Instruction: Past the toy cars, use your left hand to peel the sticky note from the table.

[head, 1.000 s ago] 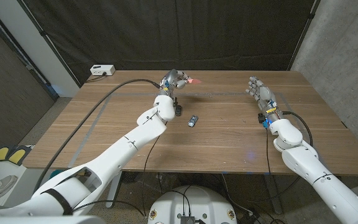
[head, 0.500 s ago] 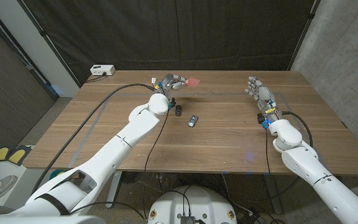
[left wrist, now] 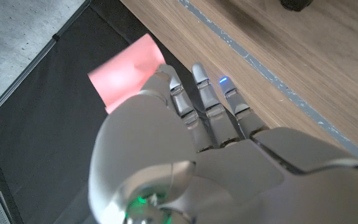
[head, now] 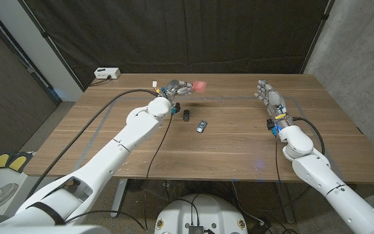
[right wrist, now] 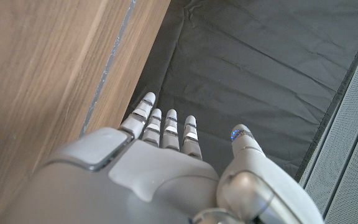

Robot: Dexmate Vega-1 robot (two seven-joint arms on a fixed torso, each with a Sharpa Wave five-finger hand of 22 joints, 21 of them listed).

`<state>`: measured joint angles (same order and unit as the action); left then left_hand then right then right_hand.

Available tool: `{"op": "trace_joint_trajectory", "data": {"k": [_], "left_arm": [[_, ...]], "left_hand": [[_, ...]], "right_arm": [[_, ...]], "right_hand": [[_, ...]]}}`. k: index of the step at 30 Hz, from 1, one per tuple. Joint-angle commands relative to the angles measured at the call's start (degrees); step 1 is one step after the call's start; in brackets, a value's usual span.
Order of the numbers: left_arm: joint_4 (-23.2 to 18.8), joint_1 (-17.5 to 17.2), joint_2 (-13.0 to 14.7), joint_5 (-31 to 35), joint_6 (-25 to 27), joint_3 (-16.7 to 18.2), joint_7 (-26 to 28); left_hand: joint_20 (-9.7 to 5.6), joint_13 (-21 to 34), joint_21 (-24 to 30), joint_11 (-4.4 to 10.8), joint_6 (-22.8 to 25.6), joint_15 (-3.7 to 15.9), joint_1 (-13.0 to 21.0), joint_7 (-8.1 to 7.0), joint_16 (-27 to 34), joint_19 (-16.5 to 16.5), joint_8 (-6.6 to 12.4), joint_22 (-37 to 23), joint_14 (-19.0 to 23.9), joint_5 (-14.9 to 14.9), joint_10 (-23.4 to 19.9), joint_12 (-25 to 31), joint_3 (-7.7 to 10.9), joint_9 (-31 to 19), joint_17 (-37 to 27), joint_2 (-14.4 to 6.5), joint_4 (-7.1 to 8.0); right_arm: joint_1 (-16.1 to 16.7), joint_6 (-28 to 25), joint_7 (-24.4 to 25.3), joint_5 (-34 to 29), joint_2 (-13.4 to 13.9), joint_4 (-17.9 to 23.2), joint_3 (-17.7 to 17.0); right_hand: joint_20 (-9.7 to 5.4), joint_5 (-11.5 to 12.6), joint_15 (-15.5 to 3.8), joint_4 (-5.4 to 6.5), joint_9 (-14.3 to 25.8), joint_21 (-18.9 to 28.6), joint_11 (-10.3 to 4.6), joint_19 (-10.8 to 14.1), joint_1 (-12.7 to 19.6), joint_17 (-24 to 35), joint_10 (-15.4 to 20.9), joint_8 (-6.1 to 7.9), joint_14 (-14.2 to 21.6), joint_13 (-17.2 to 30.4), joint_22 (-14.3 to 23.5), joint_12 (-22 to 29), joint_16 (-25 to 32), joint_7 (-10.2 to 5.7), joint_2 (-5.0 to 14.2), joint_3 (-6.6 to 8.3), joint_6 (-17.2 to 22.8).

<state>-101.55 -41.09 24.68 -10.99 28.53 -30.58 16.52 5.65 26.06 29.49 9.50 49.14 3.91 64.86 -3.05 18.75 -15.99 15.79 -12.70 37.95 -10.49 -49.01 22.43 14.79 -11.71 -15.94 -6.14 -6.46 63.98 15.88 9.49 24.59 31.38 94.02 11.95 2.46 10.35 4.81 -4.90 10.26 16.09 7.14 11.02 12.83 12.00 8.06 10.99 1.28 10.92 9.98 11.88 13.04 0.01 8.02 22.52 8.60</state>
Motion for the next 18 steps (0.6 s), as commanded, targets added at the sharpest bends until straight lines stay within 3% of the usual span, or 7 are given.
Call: {"op": "trace_joint_trajectory", "data": {"k": [1,3,4,5,7,9,18], "left_arm": [[2.3,1.5,4.6,-3.1,-8.0,-1.2,-5.7],[3.2,1.8,5.3,-2.9,-10.3,-1.6,-6.9],[3.6,1.9,5.6,-2.6,-11.5,-1.8,-7.4],[4.1,2.1,5.9,-2.3,-12.8,-2.0,-7.8],[5.2,2.3,6.4,-1.9,-15.4,-2.2,-8.8],[6.1,2.5,6.8,-1.2,-17.7,-2.4,-9.4],[9.5,1.3,6.1,-2.1,-27.7,-0.7,-10.6]], "left_hand": [[2.0,-3.4,-1.1,-5.03,-17.3,-0.5,-5.1,-0.38,-6.0,4.4,-6.28,0.4,-12.4,0.4,16.6,-10.0,-3.04,0.7,2.0,3.6,0.62],[3.4,-6.2,-2.6,-7.55,-28.6,-3.73,-7.9,-0.24,-8.5,7.8,-6.23,0.9,-21.6,0.1,27.4,-12.5,-4.53,1.1,3.8,3.9,0.85],[3.66,-7.0,-3.3,-8.51,-31.8,-4.66,-8.5,-0.18,-8.7,9.3,-6.4,1.0,-23.9,0.0,30.2,-12.6,-4.89,1.1,4.2,4.1,0.82],[3.94,-8.2,-4.0,-8.5,-35.1,-5.87,-9.7,-0.62,-8.7,10.4,-6.07,1.2,-27.4,-0.1,35.1,-12.7,-5.5,1.2,4.7,4.3,0.89],[4.16,-10.0,-5.4,-9.52,-39.9,-6.75,-11.1,-0.92,-9.0,12.6,-6.09,1.4,-32.5,-0.4,40.1,-12.3,-6.37,1.4,5.3,4.8,0.91],[4.43,-11.1,-6.4,-10.04,-43.0,-7.07,-12.2,-0.89,-8.7,14.0,-6.17,1.5,-34.5,-0.6,43.2,-12.3,-6.88,1.4,5.4,4.7,1.14],[4.23,-12.6,-7.6,-10.89,-48.3,-7.56,-15.2,-0.27,-8.6,15.6,-6.29,1.6,-37.6,-0.8,48.0,-12.1,-8.37,1.5,5.5,5.4,2.07]], "right_arm": [[-0.3,-0.9,1.9,-1.4,-0.6,0.9,1.3],[-0.4,-1.3,2.2,-1.5,-0.8,1.0,1.5],[-0.5,-1.4,2.3,-1.5,-0.9,1.0,1.6],[-0.6,-1.2,2.4,-1.8,-0.9,0.9,1.8],[-0.7,-1.5,3.0,-2.0,-1.1,1.0,1.8],[-0.7,-1.6,3.3,-2.1,-1.2,0.9,1.9],[0.0,-3.5,7.0,-3.6,-1.0,2.8,1.1]], "right_hand": [[0.29,-0.2,0.09,-0.08,0.2,-0.2,-0.11,0.3,0.2,0.1,0.5,0.04,0.2,0.2,0.2,0.1,-0.1,-0.22,-0.04,0.03,0.6],[0.33,-0.2,0.08,-0.07,0.2,-0.2,-0.11,0.3,0.2,0.1,0.4,0.02,0.2,0.2,0.2,0.1,-0.1,-0.21,-0.06,0.01,0.5],[0.34,-0.2,0.09,-0.07,0.2,-0.2,-0.09,0.3,0.2,0.1,0.4,0.02,0.2,0.2,0.2,0.1,-0.1,-0.2,-0.1,-0.01,0.5],[0.32,-0.2,0.13,-0.08,0.2,-0.2,-0.1,0.3,0.2,0.1,0.4,0.02,0.2,0.2,0.2,0.1,-0.1,-0.2,-0.12,-0.03,0.5],[0.35,-0.2,0.16,-0.07,0.2,-0.2,-0.11,0.3,0.1,0.1,0.4,0.01,0.2,0.2,0.2,0.1,-0.1,-0.24,-0.22,-0.09,0.5],[0.34,-0.2,0.18,-0.06,0.2,-0.3,-0.12,0.3,0.1,0.1,0.4,0.01,0.2,0.2,0.2,0.1,-0.1,-0.22,-0.26,-0.13,0.5],[0.27,-0.2,0.03,-0.12,0.2,-0.3,-0.13,0.7,-0.1,0.1,0.7,0.01,0.7,0.2,0.2,0.1,0.0,-0.29,-0.57,-0.33,0.6]]}}
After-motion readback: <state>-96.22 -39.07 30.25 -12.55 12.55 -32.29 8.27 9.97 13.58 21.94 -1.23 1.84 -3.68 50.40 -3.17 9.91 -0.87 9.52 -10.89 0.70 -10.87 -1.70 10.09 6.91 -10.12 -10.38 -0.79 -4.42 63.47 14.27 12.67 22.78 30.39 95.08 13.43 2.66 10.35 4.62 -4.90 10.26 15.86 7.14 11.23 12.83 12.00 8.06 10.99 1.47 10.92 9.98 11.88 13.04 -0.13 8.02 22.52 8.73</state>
